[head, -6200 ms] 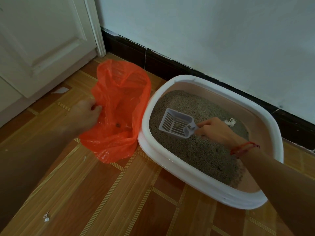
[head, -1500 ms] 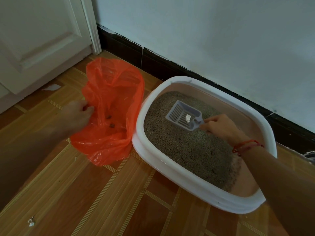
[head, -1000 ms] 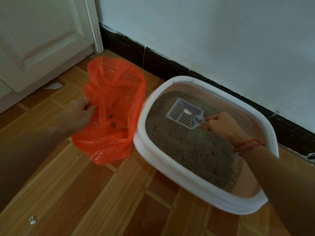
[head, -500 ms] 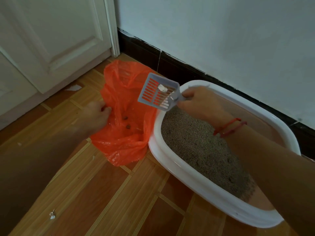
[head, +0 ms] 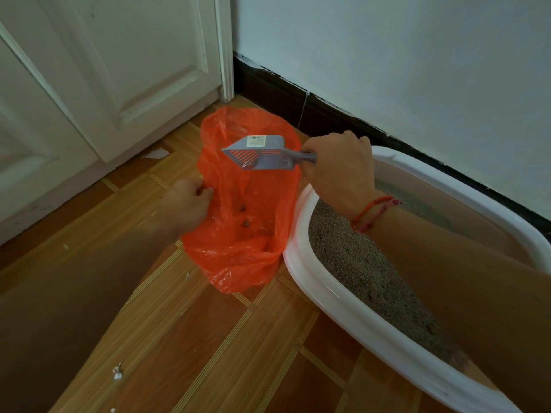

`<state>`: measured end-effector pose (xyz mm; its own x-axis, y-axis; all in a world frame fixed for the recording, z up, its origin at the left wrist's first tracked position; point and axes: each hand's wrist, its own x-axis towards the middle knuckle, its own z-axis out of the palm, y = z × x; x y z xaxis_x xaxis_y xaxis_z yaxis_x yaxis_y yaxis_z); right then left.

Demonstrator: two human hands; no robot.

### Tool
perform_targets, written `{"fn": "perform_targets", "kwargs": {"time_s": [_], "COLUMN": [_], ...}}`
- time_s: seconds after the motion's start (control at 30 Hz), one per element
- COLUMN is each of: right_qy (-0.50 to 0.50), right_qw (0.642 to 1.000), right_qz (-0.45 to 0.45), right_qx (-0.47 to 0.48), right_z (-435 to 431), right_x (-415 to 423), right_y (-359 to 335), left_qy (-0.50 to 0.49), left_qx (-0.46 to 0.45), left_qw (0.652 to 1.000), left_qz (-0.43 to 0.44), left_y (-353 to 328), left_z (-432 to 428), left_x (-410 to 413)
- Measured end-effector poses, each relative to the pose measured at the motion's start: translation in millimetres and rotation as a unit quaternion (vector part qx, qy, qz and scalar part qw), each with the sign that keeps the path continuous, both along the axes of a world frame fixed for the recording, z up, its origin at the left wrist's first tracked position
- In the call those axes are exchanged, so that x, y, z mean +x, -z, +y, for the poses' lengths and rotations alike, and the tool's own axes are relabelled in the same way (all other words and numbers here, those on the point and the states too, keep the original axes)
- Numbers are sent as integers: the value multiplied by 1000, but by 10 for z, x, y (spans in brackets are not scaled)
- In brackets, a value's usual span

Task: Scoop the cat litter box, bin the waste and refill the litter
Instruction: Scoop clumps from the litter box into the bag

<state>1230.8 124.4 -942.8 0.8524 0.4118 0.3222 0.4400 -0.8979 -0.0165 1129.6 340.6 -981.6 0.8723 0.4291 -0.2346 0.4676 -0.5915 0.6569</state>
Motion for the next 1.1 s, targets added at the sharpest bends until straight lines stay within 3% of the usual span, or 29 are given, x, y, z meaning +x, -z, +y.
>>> {"fn": "perform_targets", "kwargs": {"time_s": [0.33, 0.6, 0.73, 0.87, 1.1], "right_qy": [-3, 69, 115, 153, 281], "right_qw": [998, 984, 963, 948, 897], "right_qz": [21, 140, 231, 279, 298], "right_qx": [66, 82, 79, 22, -165], "right_z": [-152, -752, -1262, -1817, -2731], "right_x": [-42, -58, -78, -120, -125], "right_y": [-20, -103, -133, -166, -302], "left_qy": [13, 46, 72, 94, 96], "left_qx": [-20, -22, 28, 58, 22], "left_qw": [1000, 999, 997, 994, 995], "left_qz": [10, 10, 11, -3, -13], "left_y": [-46, -85, 196, 972, 10], "left_z": [-57, -185, -44, 313, -414], "left_x": [-22, -5, 108, 380, 112]}}
